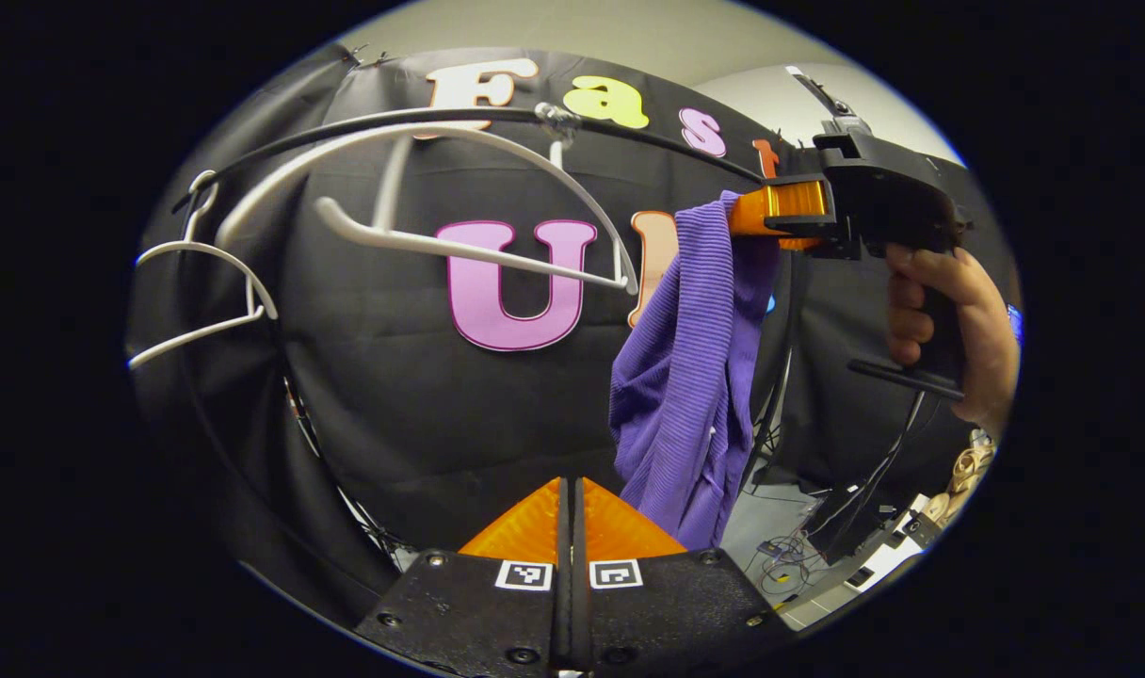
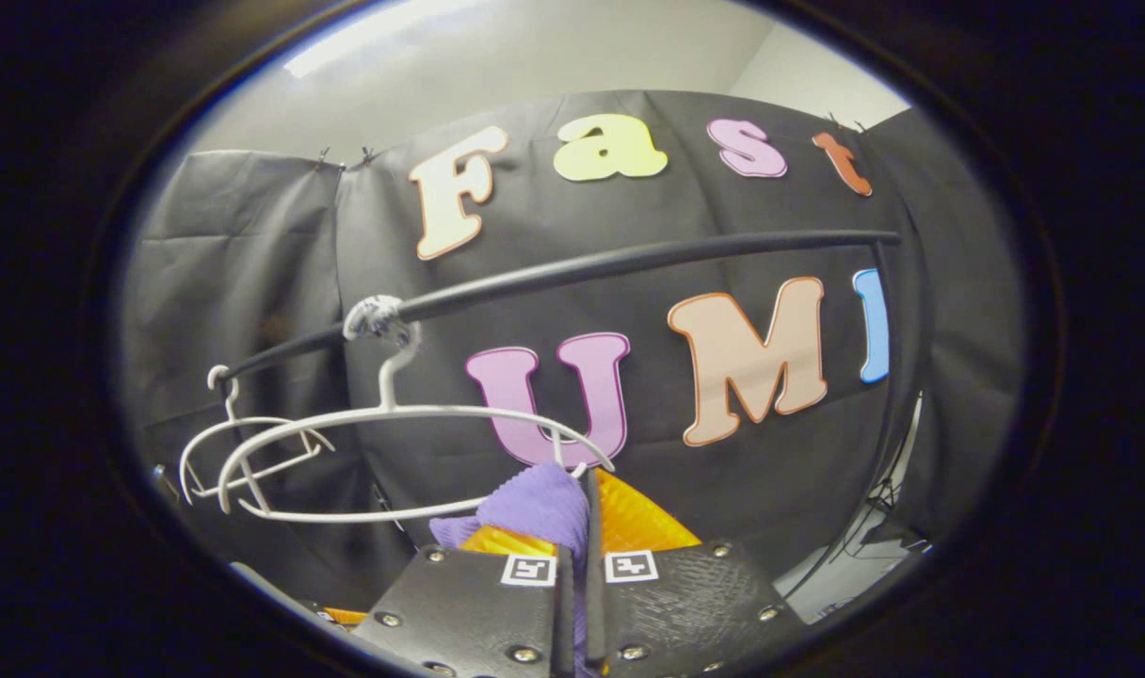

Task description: Grasp the clothes on the hanger with both hands and then place them into the laundry hamper below.

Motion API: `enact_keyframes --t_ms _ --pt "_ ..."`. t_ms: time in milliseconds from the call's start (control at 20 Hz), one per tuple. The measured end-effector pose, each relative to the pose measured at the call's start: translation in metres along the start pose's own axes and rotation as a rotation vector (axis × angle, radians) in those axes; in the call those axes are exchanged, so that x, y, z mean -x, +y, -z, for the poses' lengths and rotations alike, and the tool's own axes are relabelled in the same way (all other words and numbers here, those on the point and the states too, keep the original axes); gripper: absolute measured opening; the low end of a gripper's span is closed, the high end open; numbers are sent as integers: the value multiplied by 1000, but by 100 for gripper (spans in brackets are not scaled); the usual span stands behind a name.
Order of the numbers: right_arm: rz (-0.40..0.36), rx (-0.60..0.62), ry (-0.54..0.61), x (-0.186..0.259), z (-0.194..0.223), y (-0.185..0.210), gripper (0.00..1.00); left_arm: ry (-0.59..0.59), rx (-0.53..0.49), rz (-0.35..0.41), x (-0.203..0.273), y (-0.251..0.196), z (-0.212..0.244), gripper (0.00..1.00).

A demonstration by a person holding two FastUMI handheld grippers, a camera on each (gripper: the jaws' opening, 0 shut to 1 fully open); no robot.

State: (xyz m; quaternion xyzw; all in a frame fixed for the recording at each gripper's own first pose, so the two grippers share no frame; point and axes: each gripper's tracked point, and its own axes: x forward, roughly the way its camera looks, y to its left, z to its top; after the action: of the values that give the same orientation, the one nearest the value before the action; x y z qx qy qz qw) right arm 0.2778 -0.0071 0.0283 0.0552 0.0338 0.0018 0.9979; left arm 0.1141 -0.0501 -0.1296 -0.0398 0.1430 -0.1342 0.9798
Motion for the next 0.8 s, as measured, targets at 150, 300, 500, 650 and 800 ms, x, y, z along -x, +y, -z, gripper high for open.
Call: enact_keyframes --t_ms 150,300,500,650,800 --pt "40 9 71 -14 47 -21 10 16 1 -2 -27 -7 11 1" --pt "90 -3 173 -23 112 -49 5 35 7 14 -47 -12 23 1" --pt "155 -37 332 -28 217 -76 7 113 30 11 -78 -14 67 2" --pt "190 -51 450 -33 294 -90 7 184 34 6 -103 -14 112 2" --pt "209 -46 554 -32 366 -98 9 256 46 2 -122 -10 160 2"
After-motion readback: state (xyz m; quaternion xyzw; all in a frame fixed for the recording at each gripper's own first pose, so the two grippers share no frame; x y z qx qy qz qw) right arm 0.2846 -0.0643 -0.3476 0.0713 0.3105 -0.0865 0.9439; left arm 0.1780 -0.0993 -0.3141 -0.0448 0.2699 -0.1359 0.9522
